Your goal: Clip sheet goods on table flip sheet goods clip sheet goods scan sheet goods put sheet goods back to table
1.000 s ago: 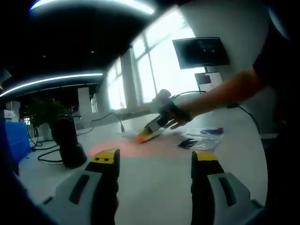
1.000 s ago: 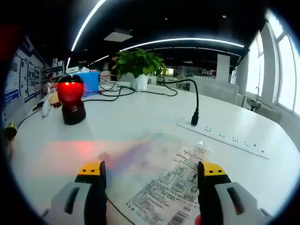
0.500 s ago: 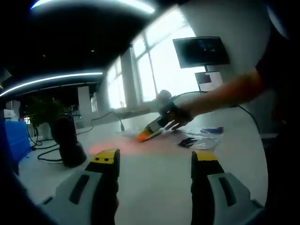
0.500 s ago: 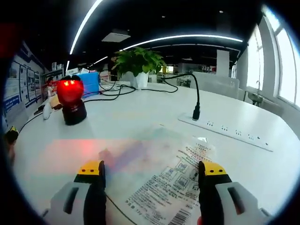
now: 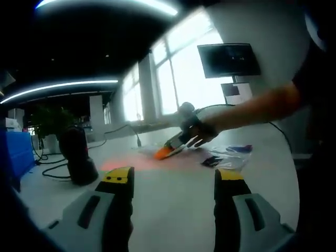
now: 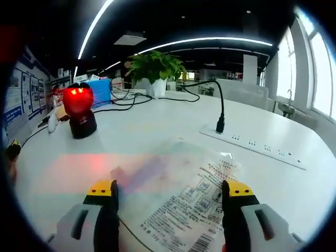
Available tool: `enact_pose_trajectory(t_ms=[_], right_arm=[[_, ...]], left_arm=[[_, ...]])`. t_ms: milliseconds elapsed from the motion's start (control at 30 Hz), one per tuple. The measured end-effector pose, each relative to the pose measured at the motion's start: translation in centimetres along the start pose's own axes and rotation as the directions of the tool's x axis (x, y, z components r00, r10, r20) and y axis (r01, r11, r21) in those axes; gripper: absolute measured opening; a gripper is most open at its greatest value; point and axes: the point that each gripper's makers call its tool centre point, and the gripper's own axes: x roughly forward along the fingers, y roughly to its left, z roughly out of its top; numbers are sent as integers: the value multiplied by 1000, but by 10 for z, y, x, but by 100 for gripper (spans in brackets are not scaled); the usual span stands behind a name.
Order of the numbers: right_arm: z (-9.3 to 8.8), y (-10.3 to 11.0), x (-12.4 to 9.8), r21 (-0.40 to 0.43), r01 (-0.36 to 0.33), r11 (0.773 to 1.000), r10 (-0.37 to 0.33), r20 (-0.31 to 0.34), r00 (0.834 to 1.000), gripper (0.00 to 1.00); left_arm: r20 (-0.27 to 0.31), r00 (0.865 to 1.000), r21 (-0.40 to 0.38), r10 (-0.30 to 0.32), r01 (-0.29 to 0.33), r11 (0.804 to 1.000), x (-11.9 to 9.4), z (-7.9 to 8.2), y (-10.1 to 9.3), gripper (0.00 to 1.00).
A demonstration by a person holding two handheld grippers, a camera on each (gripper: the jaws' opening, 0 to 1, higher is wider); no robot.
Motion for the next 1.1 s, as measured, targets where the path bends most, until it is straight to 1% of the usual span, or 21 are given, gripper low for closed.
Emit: enact_pose_trajectory(t_ms=[300, 367, 433, 467, 667, 867, 933, 967, 1033, 1100], right_arm=[[2, 0, -1, -9, 17, 1000, -17, -5, 1000, 76], [5, -1, -2, -10, 17, 1000, -17, 14, 1000, 77], [12, -4, -3, 15, 26, 1000, -27, 61, 998, 78], [13, -5, -5, 19, 27, 999, -28, 64, 998, 79], [34, -6, -30, 18, 42, 999, -44, 146, 988, 75], [49, -1, -52, -33, 52, 998, -44, 194, 980, 71], [55, 0, -63, -22, 52, 998, -46, 224, 974, 69], [61, 2, -70, -5, 37, 999, -35, 255, 966, 69], [64, 3, -81, 0, 27, 1000, -26, 271, 962, 69], [66, 3, -92, -3, 32, 999, -30, 289, 957, 68]], left_arm=[[5, 1000, -8, 1, -1, 1000, 0, 1, 1, 54], [6, 1000, -9, 2, -2, 1000, -1, 1, 2, 54], [5, 1000, -12, 2, -2, 1000, 0, 0, 2, 54], [5, 1000, -12, 2, -2, 1000, 0, 0, 2, 54], [5, 1000, -3, 0, 0, 1000, 0, 0, 1, 54], [6, 1000, -4, 8, -8, 1000, 0, 0, 3, 54], [4, 1000, -4, 10, -10, 1000, 0, 0, 3, 54], [2, 1000, -3, 8, -8, 1000, 0, 0, 2, 54], [1, 1000, 0, 2, -2, 1000, 0, 0, 0, 54], [1, 1000, 1, 5, -5, 1000, 0, 0, 0, 54]])
